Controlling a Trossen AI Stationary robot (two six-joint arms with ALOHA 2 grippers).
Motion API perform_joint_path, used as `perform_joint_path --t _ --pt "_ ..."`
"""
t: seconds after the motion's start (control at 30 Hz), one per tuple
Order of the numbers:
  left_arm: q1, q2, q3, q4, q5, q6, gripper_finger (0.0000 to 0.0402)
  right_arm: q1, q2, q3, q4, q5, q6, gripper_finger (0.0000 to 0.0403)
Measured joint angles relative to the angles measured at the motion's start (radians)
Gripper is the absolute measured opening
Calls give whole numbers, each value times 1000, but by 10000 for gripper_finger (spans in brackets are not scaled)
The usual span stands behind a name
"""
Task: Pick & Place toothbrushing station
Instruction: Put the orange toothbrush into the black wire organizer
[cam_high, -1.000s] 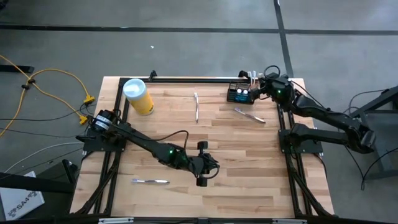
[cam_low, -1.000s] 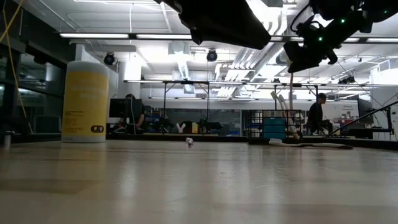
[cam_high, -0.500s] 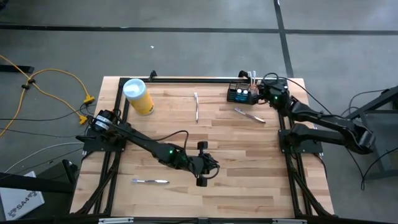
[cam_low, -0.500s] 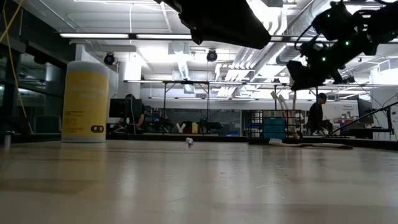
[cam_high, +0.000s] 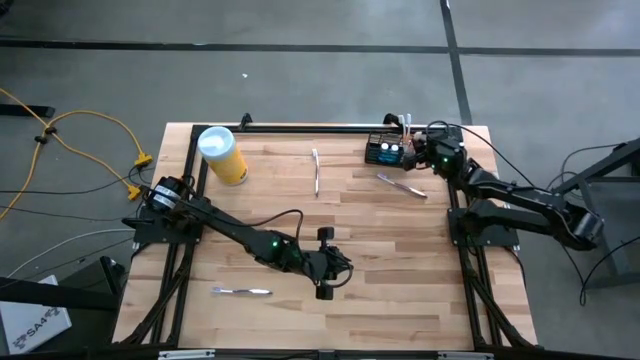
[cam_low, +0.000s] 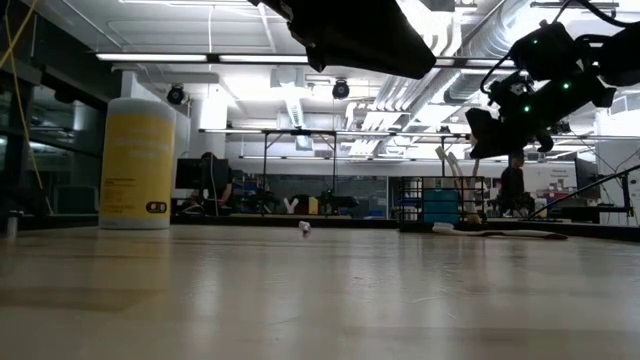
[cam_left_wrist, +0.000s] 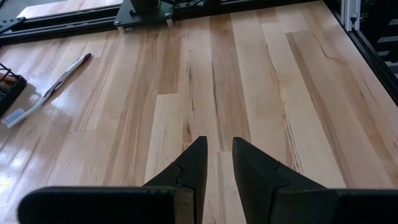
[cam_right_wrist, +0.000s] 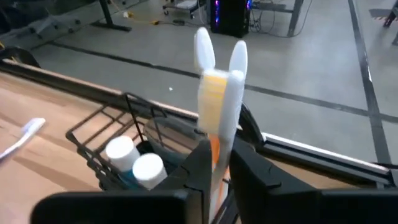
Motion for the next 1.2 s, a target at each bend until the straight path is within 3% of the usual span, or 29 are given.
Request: perform_joint_path --t 0.67,1.2 --pt "-2 0 0 0 0 -2 70 0 0 1 3 -35 22 169" --pt "-15 0 0 -1 0 -2 70 84 -41 2 -139 -42 71 142"
